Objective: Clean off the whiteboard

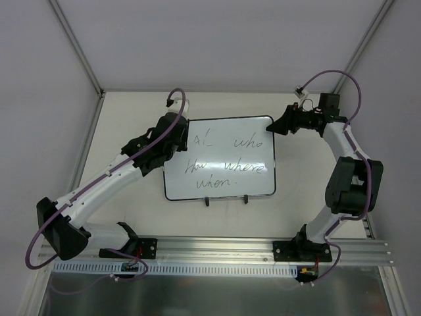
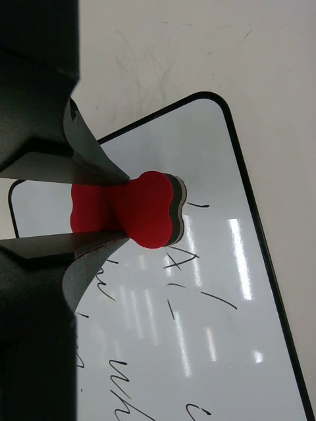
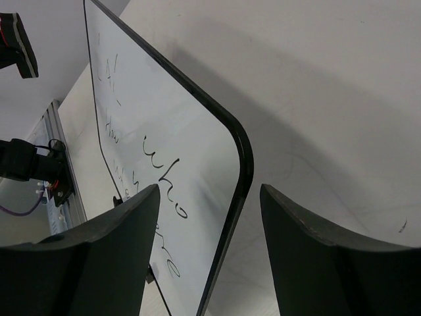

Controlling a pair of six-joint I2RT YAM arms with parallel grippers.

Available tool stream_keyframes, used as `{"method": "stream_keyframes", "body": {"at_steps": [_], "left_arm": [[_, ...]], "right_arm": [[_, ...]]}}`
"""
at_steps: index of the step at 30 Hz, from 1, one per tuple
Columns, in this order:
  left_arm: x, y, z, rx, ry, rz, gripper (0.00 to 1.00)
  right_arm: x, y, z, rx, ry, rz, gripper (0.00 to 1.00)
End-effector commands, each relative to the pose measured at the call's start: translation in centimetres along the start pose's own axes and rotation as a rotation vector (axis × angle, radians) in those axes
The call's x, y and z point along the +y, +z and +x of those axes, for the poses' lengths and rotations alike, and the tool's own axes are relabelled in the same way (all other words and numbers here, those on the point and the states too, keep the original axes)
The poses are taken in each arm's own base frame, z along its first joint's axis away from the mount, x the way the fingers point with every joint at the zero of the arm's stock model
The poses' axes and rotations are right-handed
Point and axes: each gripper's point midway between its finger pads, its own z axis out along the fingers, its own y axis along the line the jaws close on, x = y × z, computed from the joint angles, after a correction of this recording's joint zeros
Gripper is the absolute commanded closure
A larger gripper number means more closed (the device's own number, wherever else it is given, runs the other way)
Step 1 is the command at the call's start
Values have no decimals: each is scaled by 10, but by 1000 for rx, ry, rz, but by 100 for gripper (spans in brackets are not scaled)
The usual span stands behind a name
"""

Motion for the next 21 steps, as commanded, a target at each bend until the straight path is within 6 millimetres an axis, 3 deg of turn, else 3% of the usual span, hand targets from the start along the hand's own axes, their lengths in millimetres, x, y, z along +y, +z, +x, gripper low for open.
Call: {"method": "stream_keyframes", "body": {"at_steps": [1,13,17,21], "left_arm": [[6,1,-7,-21,-1,-15,93],[5,15,-2,12,9,-27,94],[7,20,-2,18,5,-43,94],[10,26,-2,27,0,-57,94]], "right_arm": [[8,-1,-15,-22,-58,-53,35],[-1,4,-9,-13,-38,-80,73],[-5,6,-3,-6,-36,-74,95],[-10,6,6,4,-39,-59,100]]}}
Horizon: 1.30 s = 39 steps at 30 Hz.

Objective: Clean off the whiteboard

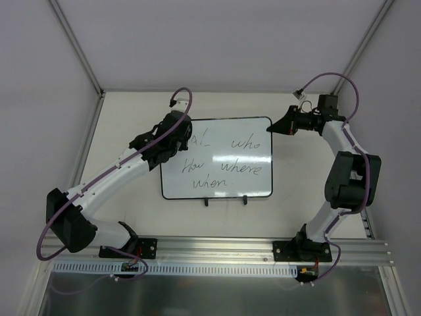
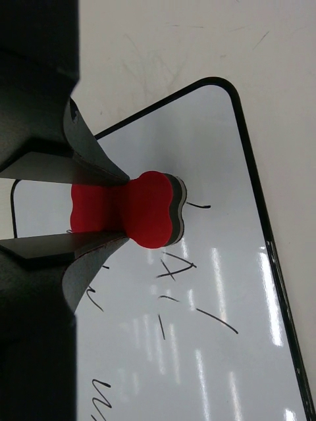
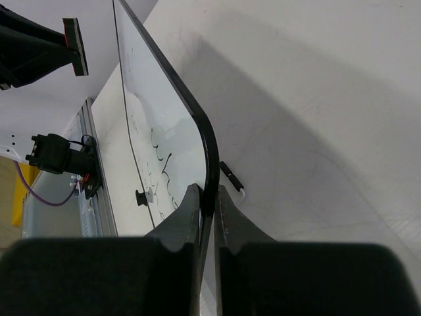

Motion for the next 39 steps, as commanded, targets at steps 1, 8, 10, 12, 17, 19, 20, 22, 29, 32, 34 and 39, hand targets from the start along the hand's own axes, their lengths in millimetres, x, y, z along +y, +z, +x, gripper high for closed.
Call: {"method": "stream_keyframes", "body": {"at_steps": [1,8,10,12,17,19,20,22,29,32,34,39], "left_arm": [[5,3,-19,-37,-19,-17,94],[5,13,-27,-34,-26,-30,94],[4,15,-29,-35,-26,-26,94],[4,18,-30,-33,-22,-29,94],[13,29,-29,-21,-18,-70,95],[20,37,-29,-19,-31,-89,97],[21,40,-29,-19,-34,-92,97],[22,48,-29,-22,-35,-96,98],[6,73,-31,-20,-9,-52,99],[-6,80,-28,-6,-12,-15,99],[-17,85,-24,5,-11,20,100],[-46,89,-16,15,20,78,100]], "right_arm": [[-11,1,-3,-4,-118,31,100],[-23,-10,5,-17,-96,47,100],[-25,-14,3,-27,-94,48,100],[-27,-19,1,-37,-90,52,100],[-31,-23,3,-42,-84,62,100],[-30,-24,5,-41,-86,63,100],[-30,-23,5,-40,-87,65,100],[-31,-23,7,-38,-83,66,100],[-31,-23,11,-34,-83,69,100],[-30,-24,10,-35,-92,75,100],[-29,-24,11,-35,-88,73,100],[-29,-25,15,-32,-89,78,100]]}}
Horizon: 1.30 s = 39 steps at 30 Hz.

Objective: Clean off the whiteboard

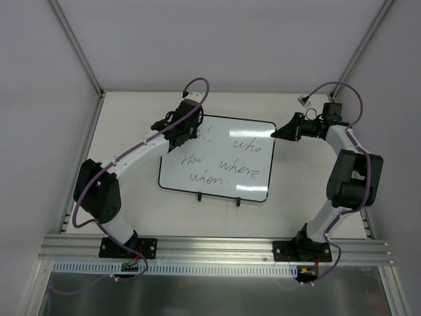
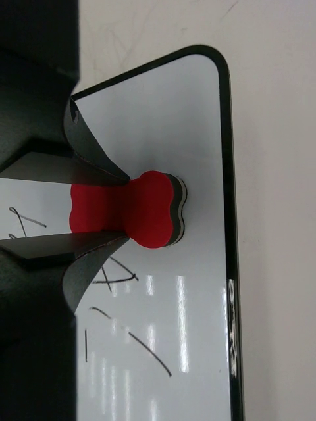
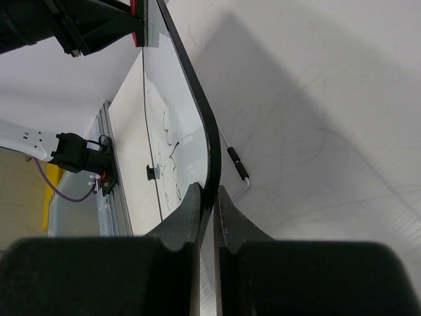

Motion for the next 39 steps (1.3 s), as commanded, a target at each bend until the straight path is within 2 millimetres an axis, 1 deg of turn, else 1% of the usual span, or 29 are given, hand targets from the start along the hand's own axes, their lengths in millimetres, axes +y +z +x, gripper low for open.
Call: {"method": "stream_keyframes", "body": {"at_steps": [1,3,4,8,12,14,17,21,23,25,26,28,29,32,33,36,39], "left_arm": [[-44,0,-7,-30,24,122,100],[-55,-1,-8,-36,36,144,100],[-65,-2,-7,-38,49,164,100],[-88,-6,-10,-54,78,203,100],[-115,-13,-9,-61,116,251,100],[-123,-12,-10,-64,136,259,100],[-127,-14,-11,-72,142,258,100],[-110,-13,-20,-102,140,178,100],[-92,-10,-26,-116,127,120,100],[-78,-10,-27,-115,102,102,100],[-65,-7,-30,-112,83,81,100],[-50,-4,-29,-109,67,60,100],[-36,-4,-34,-115,49,39,100],[-16,-4,-36,-115,31,13,100],[-5,-1,-37,-111,20,-2,100],[9,3,-37,-105,19,-22,100],[8,6,-36,-101,43,-18,100]], "right_arm": [[-19,-9,-8,-12,-174,108,100],[-17,-9,-8,-11,-176,107,100],[-17,-9,-8,-12,-178,107,100],[-16,-10,-6,-11,-183,116,100],[-14,-11,-5,-10,-188,127,100],[-13,-11,-4,-9,-189,130,100],[-13,-12,-4,-9,-192,135,100],[-14,-12,-2,-7,-189,139,100],[-13,-12,-3,-8,-192,140,100],[-13,-13,-4,-9,-197,150,100],[-13,-13,-4,-8,-199,149,100],[-14,-14,-4,-8,-200,155,100],[-13,-13,-3,-7,-201,152,100],[-13,-14,-3,-7,-207,155,100],[-13,-14,-3,-7,-207,158,100],[-12,-14,-3,-7,-210,157,100],[-11,-14,-2,-6,-210,158,100]]}}
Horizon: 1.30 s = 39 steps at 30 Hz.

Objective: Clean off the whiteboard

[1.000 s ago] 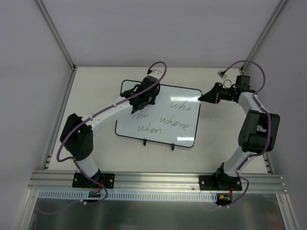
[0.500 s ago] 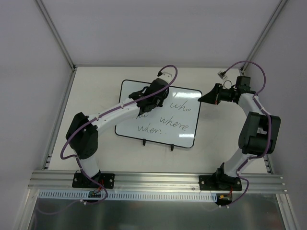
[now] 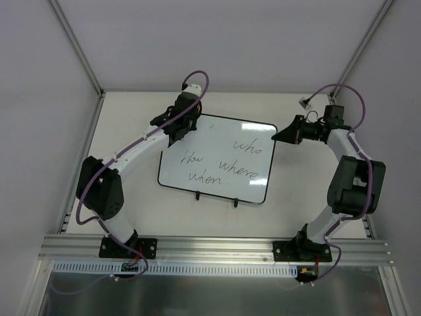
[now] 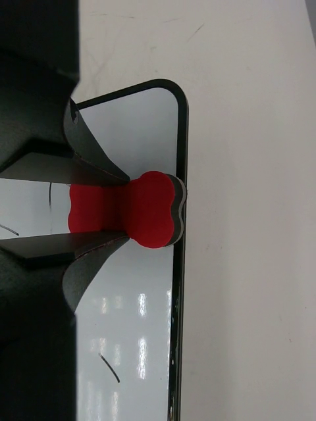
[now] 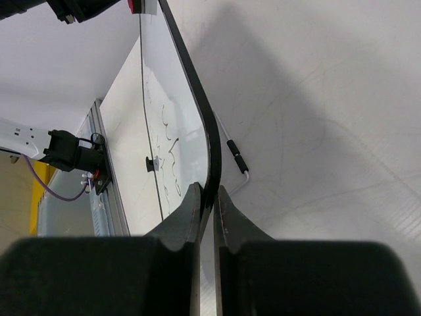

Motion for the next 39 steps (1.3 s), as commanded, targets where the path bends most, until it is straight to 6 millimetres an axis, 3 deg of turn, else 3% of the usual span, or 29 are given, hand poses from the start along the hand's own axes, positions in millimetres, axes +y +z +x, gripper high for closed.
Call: {"method": "stream_keyframes", "body": {"at_steps": [1,7,15,19,22,28,34,39], "left_arm": [[0,-4,-7,-26,28,11,100],[-25,-7,-8,-24,37,106,100],[-94,-16,-7,-31,157,273,100],[-120,-21,-2,-31,203,322,100],[-129,-22,3,-26,221,327,100],[-107,-20,7,-24,215,246,100],[-56,-18,5,-17,129,168,100],[-9,-12,16,11,86,90,100]], "right_arm": [[-20,-7,-10,-8,-194,120,100],[-18,-8,-10,-9,-198,124,100],[-15,-10,-14,-14,-211,130,100],[-13,-10,-14,-15,-211,132,100],[-13,-10,-13,-14,-211,133,100],[-11,-11,-12,-14,-214,141,100],[-10,-11,-12,-14,-211,137,100],[-12,-11,-9,-10,-208,141,100]]}}
